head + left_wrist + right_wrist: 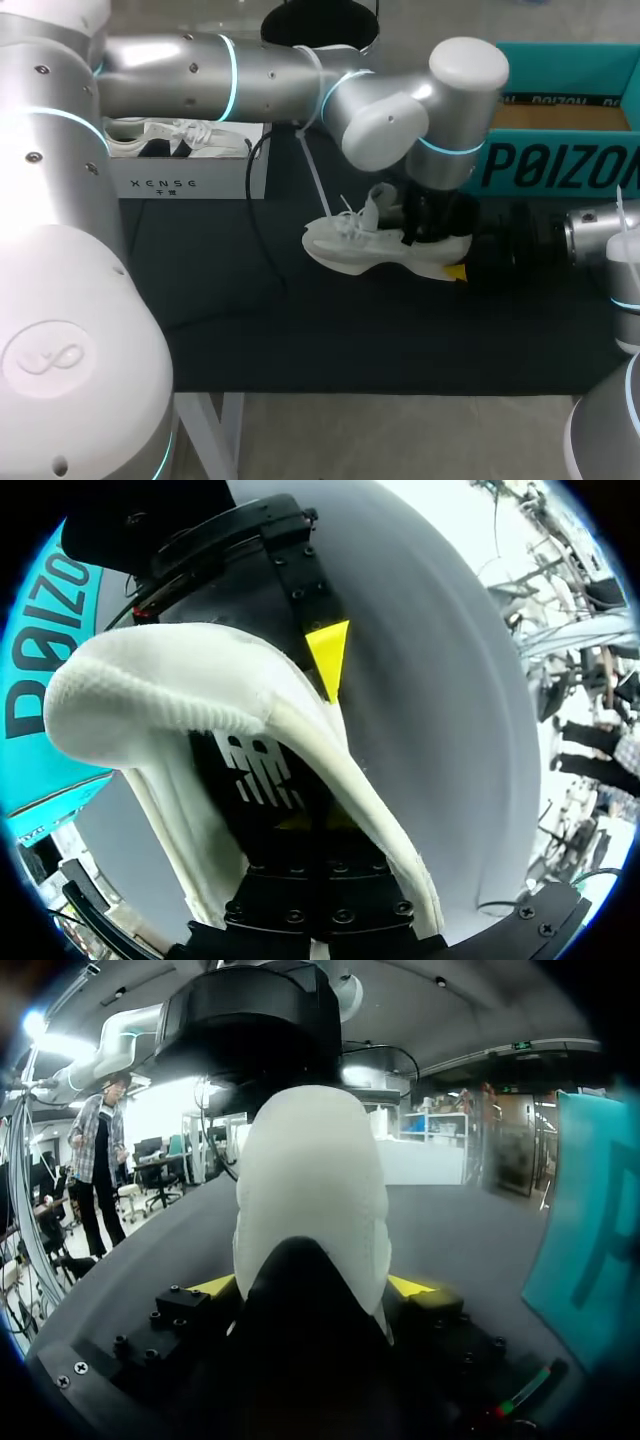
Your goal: Take the shoe out of the shoebox, open the shoe tongue, remove and reinsert the insole, then place the shoe into the shoebox
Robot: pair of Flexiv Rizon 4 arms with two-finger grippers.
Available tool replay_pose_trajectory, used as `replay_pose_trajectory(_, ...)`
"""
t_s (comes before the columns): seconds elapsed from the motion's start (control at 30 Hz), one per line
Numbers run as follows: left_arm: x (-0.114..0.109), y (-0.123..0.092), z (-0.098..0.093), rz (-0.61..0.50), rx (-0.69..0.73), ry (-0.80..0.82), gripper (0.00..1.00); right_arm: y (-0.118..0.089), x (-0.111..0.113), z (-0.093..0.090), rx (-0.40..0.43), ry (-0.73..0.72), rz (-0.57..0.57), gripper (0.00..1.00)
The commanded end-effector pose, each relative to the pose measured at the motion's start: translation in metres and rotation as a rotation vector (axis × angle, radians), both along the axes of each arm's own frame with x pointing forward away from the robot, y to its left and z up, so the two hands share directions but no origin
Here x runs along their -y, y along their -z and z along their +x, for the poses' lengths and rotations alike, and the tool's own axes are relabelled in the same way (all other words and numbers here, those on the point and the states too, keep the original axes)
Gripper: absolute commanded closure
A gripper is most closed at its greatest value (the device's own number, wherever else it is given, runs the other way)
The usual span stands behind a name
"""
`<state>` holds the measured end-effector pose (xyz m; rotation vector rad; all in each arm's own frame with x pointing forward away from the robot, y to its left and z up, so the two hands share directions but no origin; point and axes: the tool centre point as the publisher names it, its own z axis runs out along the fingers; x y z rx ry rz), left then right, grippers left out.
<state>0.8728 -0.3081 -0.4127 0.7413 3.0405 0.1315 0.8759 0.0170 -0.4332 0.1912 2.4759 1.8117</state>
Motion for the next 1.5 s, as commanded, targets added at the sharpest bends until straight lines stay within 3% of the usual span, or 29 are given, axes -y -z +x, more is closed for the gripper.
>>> replay_pose_trajectory(0.03, 0.002, 0.015, 0.001, 0.002, 0.029, -0.003, 1.00, 0.003, -0.002, 0.001, -0.001, 0.001, -0.001, 1.00)
replay_pose_trajectory(1.13, -0.009, -0.079, 0.010, -0.083, 0.196, -0.010, 1.00, 0.003, -0.002, 0.001, -0.001, 0.001, -0.001, 1.00)
replay_pose_trajectory(1.5, -0.016, -0.089, 0.014, -0.089, 0.204, -0.036, 1.00, 0.003, -0.002, 0.001, -0.001, 0.001, -0.001, 1.00)
